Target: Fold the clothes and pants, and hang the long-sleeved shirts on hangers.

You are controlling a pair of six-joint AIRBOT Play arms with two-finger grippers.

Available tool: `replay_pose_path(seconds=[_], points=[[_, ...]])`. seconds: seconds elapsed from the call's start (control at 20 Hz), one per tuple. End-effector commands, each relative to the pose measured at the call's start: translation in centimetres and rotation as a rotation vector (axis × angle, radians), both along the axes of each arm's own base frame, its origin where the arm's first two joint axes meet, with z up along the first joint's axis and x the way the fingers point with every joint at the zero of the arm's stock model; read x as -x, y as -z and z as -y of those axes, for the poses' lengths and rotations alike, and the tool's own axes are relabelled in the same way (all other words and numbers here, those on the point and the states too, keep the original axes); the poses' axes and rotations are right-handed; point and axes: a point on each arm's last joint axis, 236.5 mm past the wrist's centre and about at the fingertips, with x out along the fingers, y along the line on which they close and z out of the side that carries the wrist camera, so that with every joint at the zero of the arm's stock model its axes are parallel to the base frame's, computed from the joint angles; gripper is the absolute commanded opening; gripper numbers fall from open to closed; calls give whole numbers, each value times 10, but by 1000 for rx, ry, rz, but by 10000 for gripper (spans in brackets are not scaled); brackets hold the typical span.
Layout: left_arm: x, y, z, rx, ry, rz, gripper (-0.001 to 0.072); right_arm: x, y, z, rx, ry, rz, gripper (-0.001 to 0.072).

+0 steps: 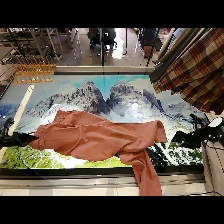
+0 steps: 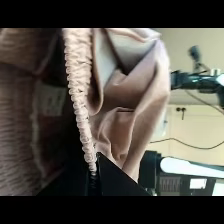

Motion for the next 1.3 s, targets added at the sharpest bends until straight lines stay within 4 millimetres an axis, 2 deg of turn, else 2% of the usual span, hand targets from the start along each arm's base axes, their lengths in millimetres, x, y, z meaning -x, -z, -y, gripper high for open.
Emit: replay_pose_path(seconds=[0.0, 0.05, 0.15, 0.35, 0.45, 0.55, 0.6, 0.65, 0.75, 0.8, 0.85, 1.05, 1.25], points=[[-19, -28, -9, 65, -72, 93, 12, -13, 18, 2, 17, 44, 75, 563], [-24, -34, -11, 87, -97, 116, 11, -26, 18, 6, 31, 76, 123, 516], [-32, -43, -13, 114, -127, 145, 11, -43, 20, 12, 41, 118, 178, 497], [-32, -43, -13, 114, -127, 145, 12, -41, 49, -1, -40, 96, 121, 503], [-32, -43, -13, 114, -127, 145, 12, -47, 56, -13, -105, 86, 134, 503], [-32, -43, -13, 114, -127, 145, 11, -51, 62, -14, -116, 96, 139, 487], [-32, -43, -13, 114, -128, 145, 11, -51, 63, -13, -111, 94, 141, 447], [-32, -43, -13, 114, -128, 145, 11, -52, 64, -12, -106, 94, 147, 376], [-32, -43, -13, 115, -129, 140, 10, -52, 64, -13, -110, 89, 146, 187], [-32, -43, -13, 125, -135, 114, 9, -49, 63, -16, -121, 78, 138, 49], [-32, -44, -13, 129, -139, 100, 9, -46, 61, -21, -141, 53, 132, 20], [-35, -62, -16, 83, -142, 135, 9, -38, 47, -31, -171, -2, 132, 17], [-44, -99, -24, -5, -159, 203, 9, -36, 18, -35, -158, -53, 188, 16]])
